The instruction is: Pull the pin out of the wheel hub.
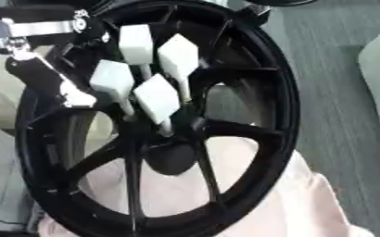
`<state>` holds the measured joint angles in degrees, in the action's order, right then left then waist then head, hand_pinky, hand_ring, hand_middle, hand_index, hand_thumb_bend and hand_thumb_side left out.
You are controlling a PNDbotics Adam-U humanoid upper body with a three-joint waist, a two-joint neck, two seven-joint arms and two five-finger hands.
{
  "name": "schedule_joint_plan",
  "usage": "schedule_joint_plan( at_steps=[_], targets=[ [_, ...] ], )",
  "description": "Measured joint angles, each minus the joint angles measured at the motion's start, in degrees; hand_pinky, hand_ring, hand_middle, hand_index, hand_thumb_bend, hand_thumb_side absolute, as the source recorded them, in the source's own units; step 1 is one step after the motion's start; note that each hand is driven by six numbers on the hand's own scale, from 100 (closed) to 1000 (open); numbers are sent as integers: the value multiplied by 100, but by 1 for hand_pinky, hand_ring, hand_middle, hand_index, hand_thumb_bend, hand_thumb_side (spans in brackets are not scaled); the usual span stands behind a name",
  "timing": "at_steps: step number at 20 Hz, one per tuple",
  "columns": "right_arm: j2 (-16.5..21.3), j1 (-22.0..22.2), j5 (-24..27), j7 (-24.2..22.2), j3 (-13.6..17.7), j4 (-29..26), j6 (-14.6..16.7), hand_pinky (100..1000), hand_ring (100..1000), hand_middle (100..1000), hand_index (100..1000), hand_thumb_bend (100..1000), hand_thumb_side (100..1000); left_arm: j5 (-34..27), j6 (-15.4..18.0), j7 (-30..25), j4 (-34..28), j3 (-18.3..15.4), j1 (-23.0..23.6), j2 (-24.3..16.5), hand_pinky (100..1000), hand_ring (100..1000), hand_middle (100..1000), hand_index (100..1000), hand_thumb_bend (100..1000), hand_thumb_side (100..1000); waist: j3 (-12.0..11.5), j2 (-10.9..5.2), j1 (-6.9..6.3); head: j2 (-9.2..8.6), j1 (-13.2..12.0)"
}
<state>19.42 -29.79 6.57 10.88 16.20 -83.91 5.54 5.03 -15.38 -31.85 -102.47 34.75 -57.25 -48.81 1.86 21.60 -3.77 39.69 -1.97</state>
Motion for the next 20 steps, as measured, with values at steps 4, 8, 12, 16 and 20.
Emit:
schedule_joint_plan(
  at_steps=[4,8,12,16,20],
  targets=[
    [0,-10,0,15,0,0,-14,853,753,648,709,306,550,9,13,13,-3,0,0,1,379,343,348,493,332,126,0,0,0,0,0],
    [0,-15,0,15,0,0,-14,853,753,648,709,302,554,13,18,22,-38,0,0,2,364,306,308,449,295,108,0,0,1,0,0],
    [0,-16,0,15,0,0,-14,853,753,648,709,302,555,3,-25,74,-132,-20,10,-2,355,282,284,423,287,100,-6,0,2,0,0],
    [0,-16,0,17,0,0,-16,853,753,648,709,300,559,-106,-94,148,-344,-156,62,-71,348,259,261,402,284,100,-14,0,-2,0,3],
    [0,-16,0,24,0,0,-23,852,753,649,709,299,561,-261,-175,216,-602,-330,157,-227,342,242,246,389,279,100,-29,0,-9,0,7]
  ],
)
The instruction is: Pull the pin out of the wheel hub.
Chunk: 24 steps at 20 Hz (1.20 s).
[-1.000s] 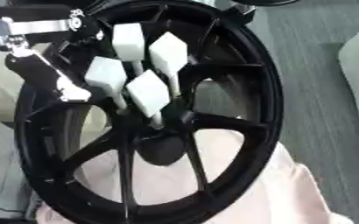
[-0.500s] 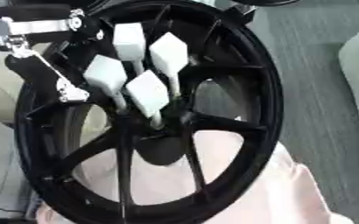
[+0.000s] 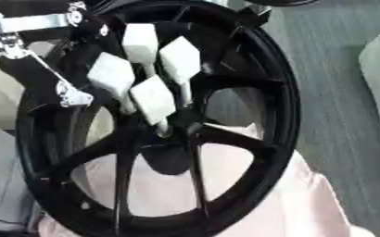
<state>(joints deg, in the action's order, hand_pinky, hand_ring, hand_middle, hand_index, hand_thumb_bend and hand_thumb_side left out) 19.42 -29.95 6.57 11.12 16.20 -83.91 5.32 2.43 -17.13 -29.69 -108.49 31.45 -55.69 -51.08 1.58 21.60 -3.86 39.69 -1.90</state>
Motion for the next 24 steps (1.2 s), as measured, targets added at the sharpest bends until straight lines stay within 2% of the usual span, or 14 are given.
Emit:
schedule_joint_plan(
  at_steps=[6,11,17,21,24],
  targets=[
    [0,0,-3,18,1,0,-6,852,753,649,709,297,563,-321,-147,120,-404,-369,233,-298,335,226,231,381,265,100,-22,0,-17,0,26],
    [1,7,-18,30,6,0,-5,853,753,649,709,296,563,-843,-124,374,-532,-916,453,-559,327,213,220,380,254,100,-58,0,-23,0,56],
    [38,27,-34,78,49,0,-8,853,753,649,708,296,561,-1481,93,1205,-541,-1926,1094,-970,322,205,213,386,243,100,-165,0,-66,1,136],
    [58,31,-36,122,95,-2,-7,853,753,649,708,296,559,-1909,86,2156,-476,-2756,1780,-1204,327,202,210,395,181,100,-235,0,-62,1,194],
    [66,45,-36,165,145,-7,4,853,753,650,708,293,559,-2395,113,2961,54,-3440,2353,-1304,333,207,214,402,162,100,-298,0,-54,0,276]
  ],
)
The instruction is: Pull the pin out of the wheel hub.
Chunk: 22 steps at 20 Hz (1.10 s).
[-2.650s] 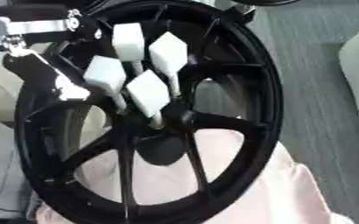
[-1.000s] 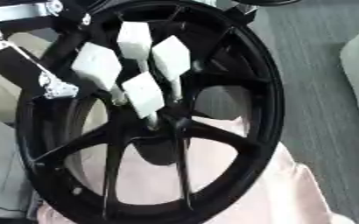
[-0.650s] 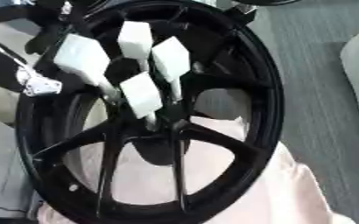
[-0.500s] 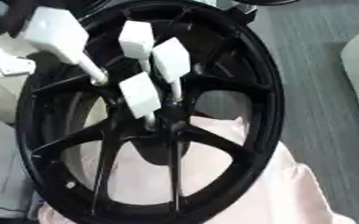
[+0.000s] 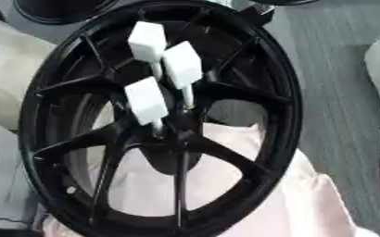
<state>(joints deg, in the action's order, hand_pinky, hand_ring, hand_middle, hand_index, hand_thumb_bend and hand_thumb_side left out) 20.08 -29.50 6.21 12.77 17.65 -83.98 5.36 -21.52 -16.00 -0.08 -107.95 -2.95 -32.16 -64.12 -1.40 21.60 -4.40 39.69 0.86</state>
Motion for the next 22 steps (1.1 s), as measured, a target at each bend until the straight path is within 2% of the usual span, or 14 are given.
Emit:
schedule_joint_plan(
  at_steps=[4,7,8,9,11,12,13,14,15,18,19,20,21,22],
  targets=[
    [10,31,0,39,37,-29,11,853,753,650,708,292,559,-430,194,649,1022,-593,496,-18,335,215,221,411,152,100,-25,0,75,-26,165],
    [32,35,0,67,65,-30,12,853,754,650,708,290,560,-294,422,984,1614,-849,728,13,368,259,263,455,190,100,-62,0,120,-78,270],
    [35,39,0,79,68,-30,13,853,754,650,708,290,561,-160,496,1086,1760,-904,809,50,396,297,297,490,238,100,-65,0,133,-98,285],
    [35,43,1,84,69,-30,15,853,754,650,708,299,558,-6,566,1168,1883,-943,887,105,462,387,378,534,300,135,-67,0,142,-106,287],
    [35,57,2,86,69,-30,17,853,754,650,708,288,561,271,680,1260,2077,-978,1050,258,616,550,541,726,527,387,-68,0,179,-124,287],
    [35,59,3,87,69,-30,17,853,753,650,708,287,562,407,730,1256,2160,-980,1119,337,682,624,614,787,610,494,-68,0,202,-138,286],
    [35,59,4,87,69,-30,17,853,753,650,708,287,562,540,778,1221,2241,-980,1175,417,738,700,686,832,696,586,-67,0,217,-157,284],
    [35,60,7,87,69,-30,17,853,753,650,708,287,562,671,828,1158,2321,-981,1220,484,745,710,695,836,708,599,-67,0,226,-159,282],
    [35,62,11,87,69,-30,17,853,753,650,708,285,564,777,876,1075,2403,-981,1257,544,773,745,727,855,784,682,-67,0,230,-162,280],
    [35,80,16,87,68,-30,17,853,753,650,708,284,565,1008,1001,849,2637,-995,1333,680,741,724,717,853,733,790,-67,0,245,-200,277],
    [35,80,17,87,68,-30,17,853,754,650,708,284,565,1039,1024,800,2699,-998,1350,720,711,698,689,823,622,833,-67,0,252,-203,277],
    [35,81,17,87,68,-30,17,853,754,650,709,284,565,1042,1041,775,2742,-1003,1353,752,699,686,675,806,560,836,-67,0,258,-205,276],
    [35,81,17,87,68,-30,17,853,754,650,708,284,563,1013,1051,772,2767,-1018,1352,783,663,643,625,772,463,790,-67,0,264,-205,275],
    [35,82,17,87,68,-30,18,853,754,650,709,284,563,940,1082,803,2767,-1052,1340,823,660,638,621,769,458,780,-68,0,270,-205,275]
  ],
)
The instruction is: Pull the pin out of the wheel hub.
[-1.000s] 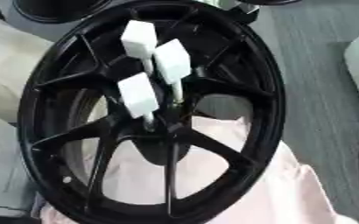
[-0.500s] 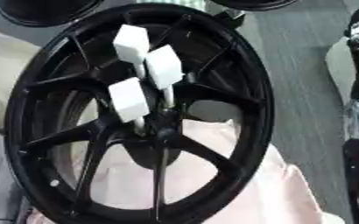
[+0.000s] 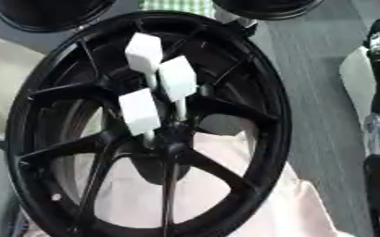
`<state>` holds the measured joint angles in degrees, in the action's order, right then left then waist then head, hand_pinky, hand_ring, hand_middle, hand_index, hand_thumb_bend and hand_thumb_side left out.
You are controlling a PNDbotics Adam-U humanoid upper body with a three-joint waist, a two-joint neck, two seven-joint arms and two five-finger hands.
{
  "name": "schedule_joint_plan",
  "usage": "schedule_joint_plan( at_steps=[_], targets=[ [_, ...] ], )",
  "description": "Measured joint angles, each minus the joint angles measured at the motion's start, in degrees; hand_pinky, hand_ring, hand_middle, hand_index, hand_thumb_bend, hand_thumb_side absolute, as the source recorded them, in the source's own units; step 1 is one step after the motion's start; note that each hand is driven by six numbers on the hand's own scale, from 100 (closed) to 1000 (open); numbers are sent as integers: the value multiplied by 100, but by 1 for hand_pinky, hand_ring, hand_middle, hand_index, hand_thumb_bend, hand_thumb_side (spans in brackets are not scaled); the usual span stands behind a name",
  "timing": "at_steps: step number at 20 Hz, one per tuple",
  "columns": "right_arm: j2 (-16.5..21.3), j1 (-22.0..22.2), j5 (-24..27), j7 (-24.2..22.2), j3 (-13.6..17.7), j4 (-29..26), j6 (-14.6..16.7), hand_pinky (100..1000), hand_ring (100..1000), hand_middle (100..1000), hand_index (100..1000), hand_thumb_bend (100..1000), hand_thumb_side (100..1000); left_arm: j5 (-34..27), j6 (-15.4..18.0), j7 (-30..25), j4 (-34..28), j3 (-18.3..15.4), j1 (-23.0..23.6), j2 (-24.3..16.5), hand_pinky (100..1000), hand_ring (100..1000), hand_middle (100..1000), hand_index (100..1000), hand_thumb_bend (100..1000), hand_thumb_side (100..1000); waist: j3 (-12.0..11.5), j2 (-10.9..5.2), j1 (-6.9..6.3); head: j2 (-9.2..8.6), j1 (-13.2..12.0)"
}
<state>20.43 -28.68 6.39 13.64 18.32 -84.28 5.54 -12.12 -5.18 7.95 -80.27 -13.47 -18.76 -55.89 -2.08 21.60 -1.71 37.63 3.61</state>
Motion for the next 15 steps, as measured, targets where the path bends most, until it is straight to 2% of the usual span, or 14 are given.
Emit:
schedule_joint_plan(
  at_steps=[1,2,4,6,7,8,12,13,15],
  targets=[
    [0,1,0,0,0,-1,0,853,754,650,709,284,562,-112,58,66,-13,-32,-9,39,638,610,593,754,405,736,0,0,4,-1,0],
    [0,1,0,1,0,-2,1,853,754,650,708,284,562,-278,157,169,-67,-75,-42,109,630,599,581,747,400,702,-4,0,6,-1,-2],
    [-1,2,0,1,0,-12,1,853,754,650,708,284,561,-693,453,465,-278,-174,-135,356,630,598,580,747,419,675,-5,0,10,-1,-16],
    [-3,2,1,1,-1,-34,1,853,754,650,708,286,558,-1025,743,748,-523,-217,-163,671,638,608,591,763,468,673,2,0,25,-1,-30],
    [-6,1,1,1,-1,-38,1,853,754,650,708,288,556,-1139,852,834,-624,-221,-169,861,643,615,599,775,521,681,10,0,43,-1,-40],
    [-10,1,1,1,-1,-45,1,853,754,650,708,288,556,-1240,921,876,-700,-221,-184,1079,644,616,600,778,528,686,19,0,64,-1,-51],
    [-58,2,1,0,-2,-75,1,853,754,650,708,285,556,-1509,871,806,-727,-161,-203,2042,644,614,596,777,527,718,27,0,131,0,-93],
    [-61,2,1,0,-3,-83,1,852,753,650,708,255,576,-1514,816,778,-684,-150,-203,2249,641,611,592,773,500,724,29,0,148,0,-97],
    [-75,4,4,2,-3,-106,2,852,752,648,708,261,573,-1383,692,786,-535,-152,-214,2610,640,610,590,770,479,724,28,0,176,0,-102]
  ],
)
